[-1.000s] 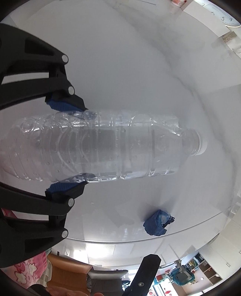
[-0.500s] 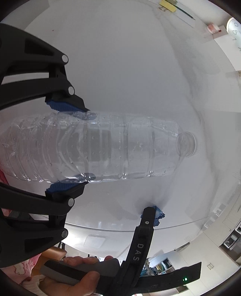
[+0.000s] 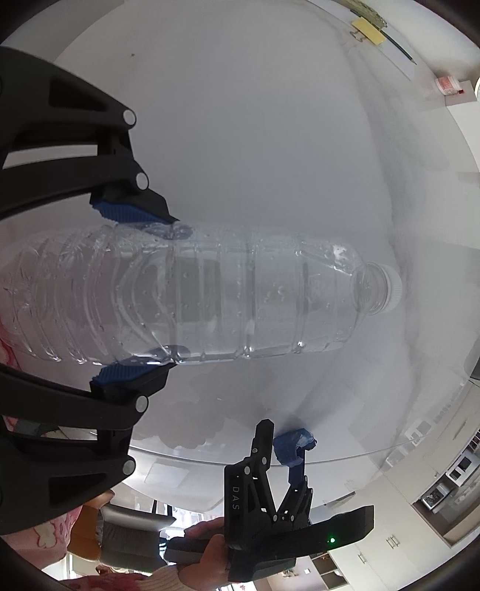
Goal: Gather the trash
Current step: 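Grasp the clear plastic bottle with the left tool while the right tool grasps the blue wrapper, then lift the bottle and blue wrapper and carry both toward the pink bin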
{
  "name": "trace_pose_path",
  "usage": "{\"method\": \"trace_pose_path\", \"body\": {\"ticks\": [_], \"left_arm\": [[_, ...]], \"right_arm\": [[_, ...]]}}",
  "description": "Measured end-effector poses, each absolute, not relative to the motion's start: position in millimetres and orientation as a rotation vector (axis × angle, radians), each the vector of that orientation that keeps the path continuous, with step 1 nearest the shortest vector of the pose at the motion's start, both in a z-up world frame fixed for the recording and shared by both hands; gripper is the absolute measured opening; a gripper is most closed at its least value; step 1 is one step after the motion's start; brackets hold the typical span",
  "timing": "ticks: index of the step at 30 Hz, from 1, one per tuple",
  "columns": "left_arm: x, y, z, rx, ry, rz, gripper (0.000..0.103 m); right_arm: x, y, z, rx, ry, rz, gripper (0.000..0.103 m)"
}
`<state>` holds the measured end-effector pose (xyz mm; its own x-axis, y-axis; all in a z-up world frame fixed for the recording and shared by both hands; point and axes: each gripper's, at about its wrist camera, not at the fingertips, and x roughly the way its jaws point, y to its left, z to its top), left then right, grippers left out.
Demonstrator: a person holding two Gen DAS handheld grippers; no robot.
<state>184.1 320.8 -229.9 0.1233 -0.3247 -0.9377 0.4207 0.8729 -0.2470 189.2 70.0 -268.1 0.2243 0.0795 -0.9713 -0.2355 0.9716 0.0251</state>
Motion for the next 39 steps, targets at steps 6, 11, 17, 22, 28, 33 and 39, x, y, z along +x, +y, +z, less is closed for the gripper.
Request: {"method": "trace_pose_path", "body": {"ticks": [6,11,17,22,28,33,39], "left_arm": [[176,333,-224,0.075,1.338,-0.535,0.058],[174,334,-224,0.078,1.342,-0.535,0.058],[176,328,-221,0.098,1.336,-0.534,0.058],[172,320,-213,0.101,1.324,-0.555,0.058],[161,299,-197,0.137,1.297,-0.612,0.058],[150,273,-182,0.162,1.284,-0.636,0.058],[130,222,-165,0.189,1.250,-0.625,0.058]], "right_arm": [[212,63,-262,-0.201,1.377,0.281,0.059],[217,56,-258,-0.214,1.391,0.294,0.037],[220,55,-242,-0.139,1.349,0.265,0.036],[213,57,-221,-0.065,1.281,0.236,0.036],[178,43,-202,0.025,1.221,0.181,0.036],[150,24,-186,0.047,1.203,0.147,0.036],[126,-16,-171,0.076,1.163,0.151,0.037]]}}
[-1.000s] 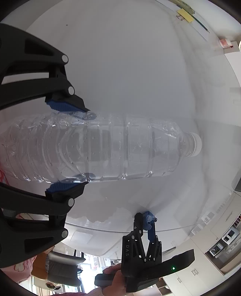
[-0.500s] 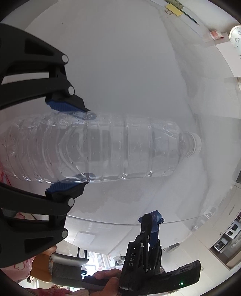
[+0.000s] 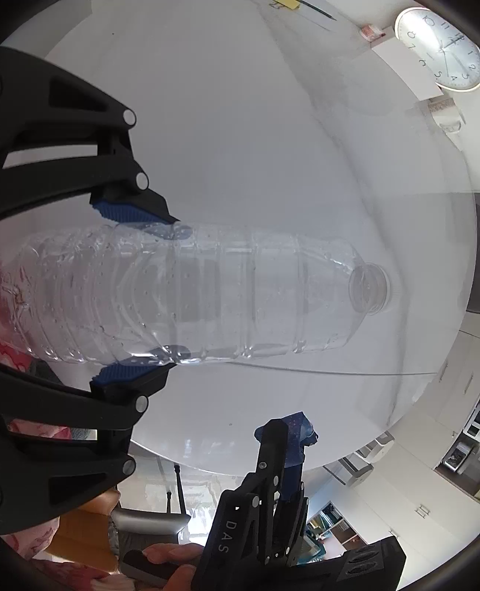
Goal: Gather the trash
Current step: 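Lift the bottle and blue wrapper and carry both toward the pink bin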
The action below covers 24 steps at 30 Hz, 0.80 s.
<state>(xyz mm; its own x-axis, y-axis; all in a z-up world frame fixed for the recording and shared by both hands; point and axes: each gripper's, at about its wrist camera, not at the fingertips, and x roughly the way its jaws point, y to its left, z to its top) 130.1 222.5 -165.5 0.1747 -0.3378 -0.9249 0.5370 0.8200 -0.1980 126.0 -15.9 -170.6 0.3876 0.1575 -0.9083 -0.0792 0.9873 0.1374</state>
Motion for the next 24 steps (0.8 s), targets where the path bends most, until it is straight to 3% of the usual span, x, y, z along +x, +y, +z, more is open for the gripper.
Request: {"method": "trace_pose_path", "body": {"ticks": [14,24], "left_arm": [[65,89,-136,-0.057,1.225,-0.358,0.058],[34,13,-136,-0.007,1.276,-0.371,0.058]], "right_arm": [[78,-134,-144,-0.052,1.059,0.462,0.037],[46,-213,-165,0.034,1.110,0.472,0.037]]}}
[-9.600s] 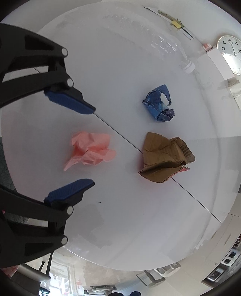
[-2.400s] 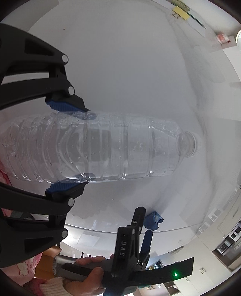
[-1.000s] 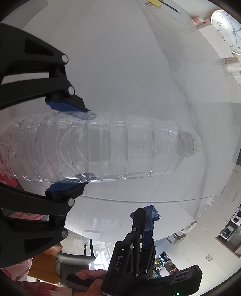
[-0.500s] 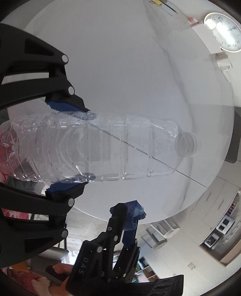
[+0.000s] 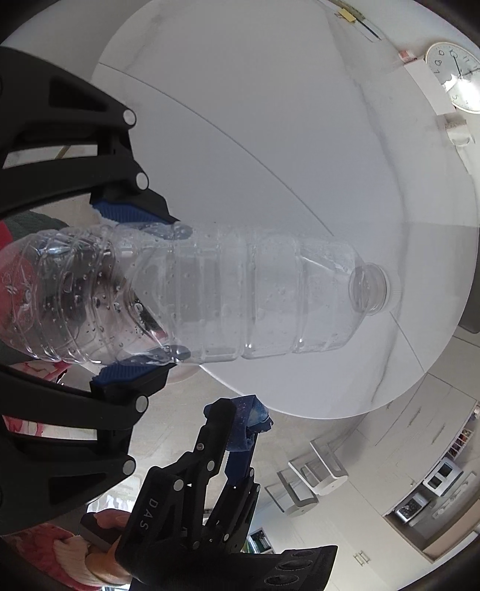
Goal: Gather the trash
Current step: 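Lift the bottle and blue wrapper and carry both toward the pink bin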
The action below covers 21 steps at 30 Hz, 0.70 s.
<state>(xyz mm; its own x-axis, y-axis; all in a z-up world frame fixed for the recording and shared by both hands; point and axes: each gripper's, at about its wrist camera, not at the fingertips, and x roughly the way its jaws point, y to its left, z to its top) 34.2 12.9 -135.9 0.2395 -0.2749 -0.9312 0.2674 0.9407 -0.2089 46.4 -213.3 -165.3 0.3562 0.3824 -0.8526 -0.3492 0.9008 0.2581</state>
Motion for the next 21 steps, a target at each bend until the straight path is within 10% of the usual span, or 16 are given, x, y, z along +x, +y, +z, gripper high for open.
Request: {"method": "trace_pose_path", "body": {"ticks": [21], "left_arm": [[-12,-66,-156,0.017,1.290,-0.265,0.058]], "right_arm": [[11,-246,-293,-0.355,1.297,0.627,0.039]]}}
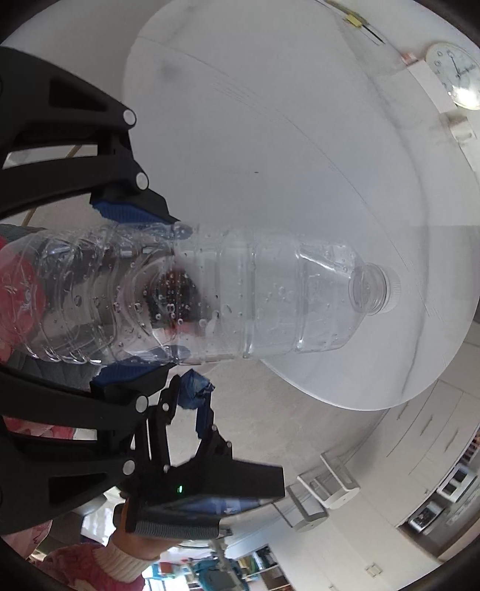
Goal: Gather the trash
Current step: 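Lift the bottle and blue wrapper and carry both toward the pink bin, then open the right tool over the bin to drop the blue wrapper, then lower the bottle into the bin and open the left tool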
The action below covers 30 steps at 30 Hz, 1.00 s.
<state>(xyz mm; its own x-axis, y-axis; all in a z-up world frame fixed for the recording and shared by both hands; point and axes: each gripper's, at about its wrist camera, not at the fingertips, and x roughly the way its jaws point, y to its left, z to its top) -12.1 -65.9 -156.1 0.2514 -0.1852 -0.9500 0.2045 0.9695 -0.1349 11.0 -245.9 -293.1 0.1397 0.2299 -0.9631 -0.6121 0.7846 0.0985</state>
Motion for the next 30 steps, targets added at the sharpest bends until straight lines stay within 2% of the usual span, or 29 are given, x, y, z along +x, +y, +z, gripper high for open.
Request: {"method": "trace_pose_path", "body": {"ticks": [1,3,4,5,10,17,21,26,30], "left_arm": [[-18,-70,-157,0.003,1.293,-0.239,0.058],[-31,-81,-159,-0.016,1.297,-0.186,0.058],[-37,-87,-159,-0.018,1.297,-0.169,0.058],[-40,-92,-159,-0.019,1.296,-0.154,0.058],[-63,-114,-164,-0.052,1.297,-0.091,0.058],[-71,-138,-166,-0.014,1.337,-0.111,0.058],[-74,-152,-180,0.062,1.460,-0.219,0.058],[-73,-160,-219,0.144,1.650,-0.337,0.058],[-43,-165,-266,0.144,1.726,-0.361,0.058]], "right_arm": [[14,-245,-302,-0.376,1.294,0.656,0.039],[19,-245,-314,-0.409,1.288,0.681,0.049],[17,-249,-320,-0.421,1.289,0.694,0.063],[14,-255,-323,-0.428,1.280,0.700,0.070],[9,-275,-311,-0.367,1.233,0.732,0.082],[20,-319,-270,-0.214,1.180,0.651,0.088],[19,-341,-247,-0.159,1.135,0.606,0.089],[8,-358,-228,-0.127,1.094,0.566,0.091],[-1,-368,-226,-0.113,1.096,0.539,0.092]]}}
